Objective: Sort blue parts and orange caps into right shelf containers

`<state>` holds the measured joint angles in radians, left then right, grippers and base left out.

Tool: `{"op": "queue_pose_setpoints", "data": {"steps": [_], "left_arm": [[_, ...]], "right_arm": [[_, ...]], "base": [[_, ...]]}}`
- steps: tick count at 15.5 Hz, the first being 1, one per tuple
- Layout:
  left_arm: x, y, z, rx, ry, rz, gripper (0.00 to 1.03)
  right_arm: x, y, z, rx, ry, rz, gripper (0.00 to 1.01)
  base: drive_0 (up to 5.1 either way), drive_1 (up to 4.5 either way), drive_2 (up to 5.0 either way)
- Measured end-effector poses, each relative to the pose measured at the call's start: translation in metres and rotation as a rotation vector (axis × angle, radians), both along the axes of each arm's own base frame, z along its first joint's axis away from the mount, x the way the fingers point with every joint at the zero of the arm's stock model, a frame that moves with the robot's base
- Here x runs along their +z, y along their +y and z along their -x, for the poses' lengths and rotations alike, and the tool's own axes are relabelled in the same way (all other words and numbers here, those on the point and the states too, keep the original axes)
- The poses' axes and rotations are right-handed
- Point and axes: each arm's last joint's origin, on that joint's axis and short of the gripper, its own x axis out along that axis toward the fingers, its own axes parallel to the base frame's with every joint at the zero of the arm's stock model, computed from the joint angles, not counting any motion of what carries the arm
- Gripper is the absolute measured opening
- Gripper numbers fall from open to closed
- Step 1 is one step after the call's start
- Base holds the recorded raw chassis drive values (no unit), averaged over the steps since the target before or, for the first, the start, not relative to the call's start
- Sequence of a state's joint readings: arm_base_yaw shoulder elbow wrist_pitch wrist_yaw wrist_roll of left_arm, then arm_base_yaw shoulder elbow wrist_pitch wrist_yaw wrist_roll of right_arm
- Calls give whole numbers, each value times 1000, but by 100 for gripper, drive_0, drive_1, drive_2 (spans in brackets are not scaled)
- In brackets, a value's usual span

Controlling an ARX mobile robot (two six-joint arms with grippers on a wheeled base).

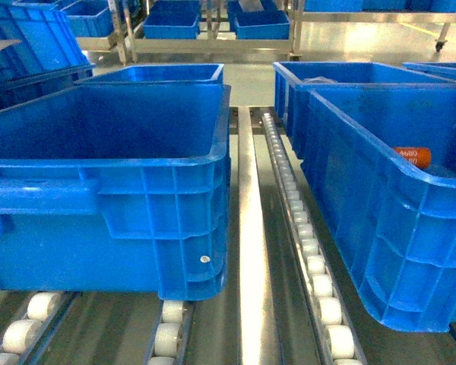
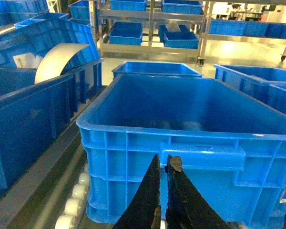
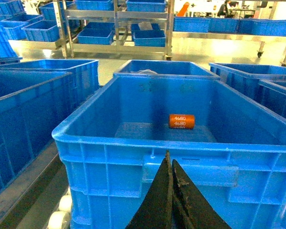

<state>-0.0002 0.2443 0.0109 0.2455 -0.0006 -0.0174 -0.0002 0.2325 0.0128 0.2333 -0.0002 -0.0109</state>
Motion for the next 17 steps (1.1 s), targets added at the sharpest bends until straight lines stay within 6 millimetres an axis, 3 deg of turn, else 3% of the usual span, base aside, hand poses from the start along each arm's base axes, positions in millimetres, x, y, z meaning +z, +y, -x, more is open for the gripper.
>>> {"op": "queue_pose_setpoints", "data": {"steps": [12, 13, 16, 17], "left_arm": [[-4, 0, 15, 0, 13, -2, 2], [-4, 0, 15, -1, 14, -2, 5], [-4, 0, 15, 0, 14, -2, 41], [-4, 0, 15, 0, 14, -2, 56]], "right_arm": [[-4, 0, 15, 0, 13, 0, 1], [-4, 0, 15, 0, 10, 0, 9], [-4, 0, 15, 0, 10, 0, 44], [-4, 0, 15, 0, 10, 0, 60]], "base": [[0, 0, 0], [0, 0, 0], [0, 0, 0], [0, 0, 0]]}}
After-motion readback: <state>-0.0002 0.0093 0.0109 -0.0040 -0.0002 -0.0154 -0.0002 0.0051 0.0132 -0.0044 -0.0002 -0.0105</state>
